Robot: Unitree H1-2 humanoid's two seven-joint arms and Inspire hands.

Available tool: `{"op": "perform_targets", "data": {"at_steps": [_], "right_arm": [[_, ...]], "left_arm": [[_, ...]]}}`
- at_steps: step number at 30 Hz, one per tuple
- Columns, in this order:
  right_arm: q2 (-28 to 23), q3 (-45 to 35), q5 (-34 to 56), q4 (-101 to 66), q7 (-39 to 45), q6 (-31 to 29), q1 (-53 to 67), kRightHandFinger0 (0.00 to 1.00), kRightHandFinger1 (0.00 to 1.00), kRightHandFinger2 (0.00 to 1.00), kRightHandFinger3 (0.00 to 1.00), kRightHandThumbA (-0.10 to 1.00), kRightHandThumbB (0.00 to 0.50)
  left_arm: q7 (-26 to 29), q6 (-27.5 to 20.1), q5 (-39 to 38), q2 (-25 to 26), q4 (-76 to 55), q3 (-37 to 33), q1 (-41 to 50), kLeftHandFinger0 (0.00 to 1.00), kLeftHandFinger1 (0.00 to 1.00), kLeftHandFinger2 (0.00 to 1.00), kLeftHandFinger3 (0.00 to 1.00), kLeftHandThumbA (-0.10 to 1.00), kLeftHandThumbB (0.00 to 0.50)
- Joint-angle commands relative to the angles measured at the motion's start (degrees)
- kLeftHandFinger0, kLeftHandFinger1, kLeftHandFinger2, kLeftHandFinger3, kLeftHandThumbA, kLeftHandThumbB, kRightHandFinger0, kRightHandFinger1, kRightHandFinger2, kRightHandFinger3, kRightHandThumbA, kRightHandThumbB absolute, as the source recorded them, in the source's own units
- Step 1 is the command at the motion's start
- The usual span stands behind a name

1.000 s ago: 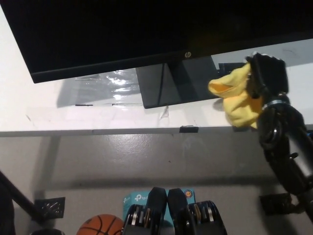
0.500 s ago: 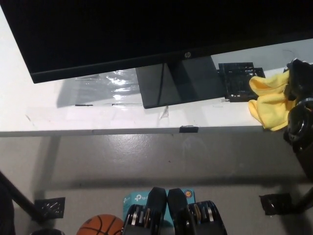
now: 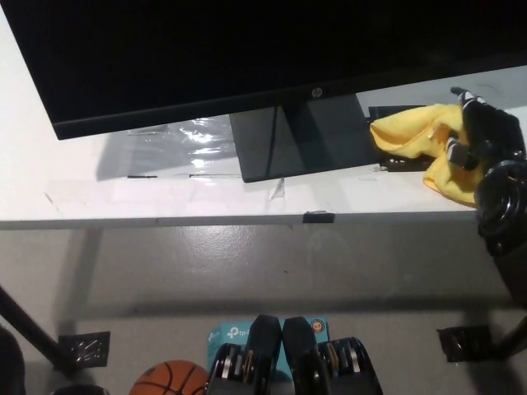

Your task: The robot uses its right hand to pick up the cloth kept in the middle of the desk and use it to wipe the monitor in the middle of the desk by swiping its screen twice

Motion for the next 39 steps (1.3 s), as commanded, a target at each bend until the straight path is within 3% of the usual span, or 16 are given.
{"op": "perform_targets", "data": {"at_steps": [1, 4, 14, 17, 18, 19, 21, 22, 23, 24, 25, 26, 29, 33, 36, 39], "right_arm": [[-0.2, -2.9, -2.6, -9.4, 15.8, 3.0, -0.1, 1.00, 1.00, 1.00, 1.00, 0.69, 0.455], [0.8, -5.2, -4.8, -11.0, 16.6, 3.0, 0.2, 1.00, 1.00, 1.00, 1.00, 0.72, 0.500], [1.9, -9.2, -7.5, -16.0, 20.8, 3.0, 2.2, 1.00, 1.00, 1.00, 1.00, 0.64, 0.485], [2.4, -10.8, -7.3, -20.4, 20.6, 3.0, 4.5, 1.00, 1.00, 1.00, 1.00, 0.57, 0.437], [2.6, -11.6, -7.6, -26.8, 21.0, 3.0, 7.6, 1.00, 1.00, 1.00, 1.00, 0.50, 0.344], [2.8, -11.7, -8.1, -30.6, 20.8, 3.0, 9.5, 1.00, 1.00, 1.00, 1.00, 0.44, 0.306], [2.2, -10.0, -8.7, -37.9, 16.2, 3.0, 14.1, 1.00, 1.00, 1.00, 1.00, 0.35, 0.268], [2.4, -9.6, -9.7, -40.3, 15.0, 2.9, 15.9, 1.00, 1.00, 1.00, 1.00, 0.37, 0.256], [3.2, -9.1, -11.2, -44.4, 11.9, 1.3, 19.6, 0.95, 1.00, 1.00, 1.00, 0.35, 0.226], [4.3, -9.4, -11.2, -47.4, 8.6, -0.9, 23.0, 0.76, 1.00, 1.00, 1.00, 0.33, 0.204], [4.4, -9.5, -11.3, -47.6, 8.6, -0.8, 23.2, 0.70, 1.00, 1.00, 1.00, 0.33, 0.198], [6.2, -9.3, -11.2, -49.9, 3.4, -3.9, 28.9, 0.57, 1.00, 1.00, 1.00, 0.35, 0.140], [9.6, -9.8, -7.1, -48.0, -4.3, -9.8, 35.5, 0.38, 0.70, 1.00, 0.95, 0.25, 0.149], [14.5, -10.5, -2.2, -40.7, -12.0, -16.9, 41.1, 0.24, 0.47, 0.78, 0.87, 0.23, 0.167], [17.0, -12.7, 1.8, -35.7, -13.8, -19.3, 41.8, 0.22, 0.42, 0.74, 0.89, 0.27, 0.168], [18.5, -14.8, 5.4, -30.4, -15.6, -22.5, 42.1, 0.26, 0.43, 0.70, 0.86, 0.20, 0.156]], "left_arm": [[1.2, -1.3, -0.2, 0.2, -1.6, 1.2, 1.1, 0.57, 0.59, 0.72, 0.98, 0.32, 0.005], [0.9, -0.8, -0.3, 0.3, -2.4, 1.3, 1.1, 0.57, 0.59, 0.71, 0.97, 0.33, 0.000], [1.1, -1.3, 0.3, 0.5, -1.0, 0.9, 0.5, 0.58, 0.60, 0.72, 0.96, 0.31, 0.000], [0.8, 0.5, 0.2, 0.3, -2.5, 1.1, 0.6, 0.59, 0.61, 0.73, 0.97, 0.30, 0.000], [0.9, -0.6, -0.1, 0.4, -1.7, 1.2, 0.2, 0.57, 0.60, 0.72, 0.96, 0.29, 0.000], [0.9, -0.8, -0.1, 0.4, -1.5, 1.1, 0.2, 0.56, 0.59, 0.72, 0.95, 0.29, 0.000], [0.7, -0.5, -0.2, 0.5, -1.5, 1.1, -0.1, 0.57, 0.59, 0.72, 0.94, 0.30, 0.003], [0.6, -0.2, -0.1, 0.6, -1.7, 1.1, 0.0, 0.57, 0.59, 0.72, 0.94, 0.31, 0.007], [0.5, 0.4, 0.0, 0.6, -2.2, 1.1, 0.0, 0.58, 0.60, 0.73, 0.97, 0.31, 0.001], [0.5, 0.8, 0.2, 0.6, -2.4, 1.0, 0.0, 0.58, 0.61, 0.74, 0.97, 0.32, 0.000], [0.5, 0.8, 0.2, 0.6, -2.4, 1.0, -0.1, 0.58, 0.61, 0.74, 0.98, 0.32, 0.000], [0.2, 1.2, 0.6, 0.8, -3.1, 0.7, 0.1, 0.58, 0.61, 0.75, 0.98, 0.34, 0.000], [0.5, -0.5, 0.2, 0.8, -1.5, 0.8, -0.2, 0.57, 0.60, 0.74, 0.97, 0.35, 0.004], [0.4, 0.1, -0.1, 0.6, -2.5, 1.0, 0.0, 0.56, 0.59, 0.73, 0.95, 0.33, 0.001], [0.2, 0.8, 0.2, 0.7, -3.2, 0.7, -0.5, 0.57, 0.60, 0.73, 0.96, 0.34, 0.000], [0.4, 0.0, 0.0, 0.7, -2.2, 0.8, -0.6, 0.58, 0.61, 0.75, 0.96, 0.34, 0.000]]}}
